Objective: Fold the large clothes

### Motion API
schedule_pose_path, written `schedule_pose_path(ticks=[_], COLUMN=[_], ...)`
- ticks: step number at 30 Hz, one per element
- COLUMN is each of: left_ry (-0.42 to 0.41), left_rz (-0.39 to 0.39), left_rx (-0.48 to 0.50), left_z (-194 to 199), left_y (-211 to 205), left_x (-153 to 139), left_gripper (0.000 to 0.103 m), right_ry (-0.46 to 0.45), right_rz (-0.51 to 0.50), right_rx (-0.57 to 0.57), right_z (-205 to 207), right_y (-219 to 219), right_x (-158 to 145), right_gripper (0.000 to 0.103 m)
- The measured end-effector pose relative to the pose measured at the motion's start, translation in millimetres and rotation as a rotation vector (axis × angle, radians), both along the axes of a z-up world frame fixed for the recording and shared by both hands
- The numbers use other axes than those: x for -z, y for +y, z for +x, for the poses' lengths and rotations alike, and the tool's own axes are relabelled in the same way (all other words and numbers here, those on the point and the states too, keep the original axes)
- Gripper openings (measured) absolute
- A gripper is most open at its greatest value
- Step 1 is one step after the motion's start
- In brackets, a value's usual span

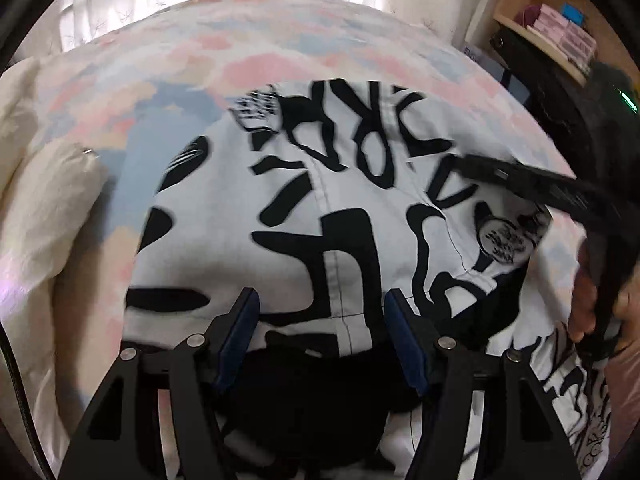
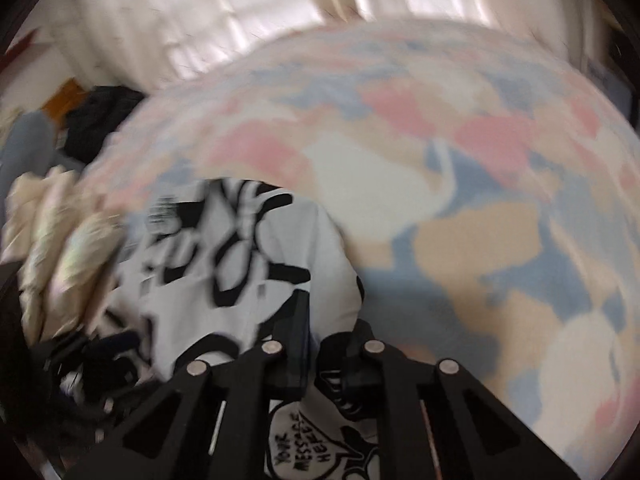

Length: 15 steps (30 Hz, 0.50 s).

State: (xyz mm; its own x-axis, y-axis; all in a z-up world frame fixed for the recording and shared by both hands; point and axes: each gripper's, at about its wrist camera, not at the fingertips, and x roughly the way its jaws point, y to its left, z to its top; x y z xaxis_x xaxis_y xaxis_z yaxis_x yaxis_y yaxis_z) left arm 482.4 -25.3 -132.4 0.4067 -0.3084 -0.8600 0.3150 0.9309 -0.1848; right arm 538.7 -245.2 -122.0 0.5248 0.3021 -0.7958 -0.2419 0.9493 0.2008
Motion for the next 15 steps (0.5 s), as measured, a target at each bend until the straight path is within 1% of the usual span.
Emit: schedule_pose_path(ticks=[3, 4, 5, 6, 8, 11, 15], left_ry=[-0.008, -0.013, -0.02, -0.027, -0.031, -0.041, -0.055], left_rz=[-0.036, -0.048, -0.055, -0.062, -0.092, -0.146, -0.236], left_rx=[-0.018, -0.021, -0.023, -0.027, -0.033, -0.042, -0.041], left_z=[-14.4, -21.0, -28.5, -37.3, -54.0, -87.7, -134.1], left_y=[19.3, 26.0, 32.7, 40.1, 54.0, 79.3, 113.2], left_x=[-12.3, -17.9, -24.1, -30.9, -41.9, -59.2, -71.4], left_gripper=[0.063, 0.063, 0.063, 0.063, 0.063, 0.063, 0.063], right_ry=[-0.119, -0.168, -0.195, -0.234, -0.285, -0.365, -0.398], right_rz=[0.006, -0.006, -0.019, -0.035, -0.045, -0.051, -0.082], right_rx=[-0.099, -0.143, -0.169, -0.211, -0.271, -0.369, -0.433], right_z=[-46.2, -67.2, -79.1, -100.5, -134.6, -201.4, -269.7], right_y=[6.8, 11.9, 18.0, 24.1, 31.7, 43.4, 48.2], right_x=[-28.9, -40.0, -46.8, -56.3, -70.3, -92.8, -104.9], right_gripper=[0.007, 0.007, 0.007, 0.008, 0.007, 0.007, 0.008])
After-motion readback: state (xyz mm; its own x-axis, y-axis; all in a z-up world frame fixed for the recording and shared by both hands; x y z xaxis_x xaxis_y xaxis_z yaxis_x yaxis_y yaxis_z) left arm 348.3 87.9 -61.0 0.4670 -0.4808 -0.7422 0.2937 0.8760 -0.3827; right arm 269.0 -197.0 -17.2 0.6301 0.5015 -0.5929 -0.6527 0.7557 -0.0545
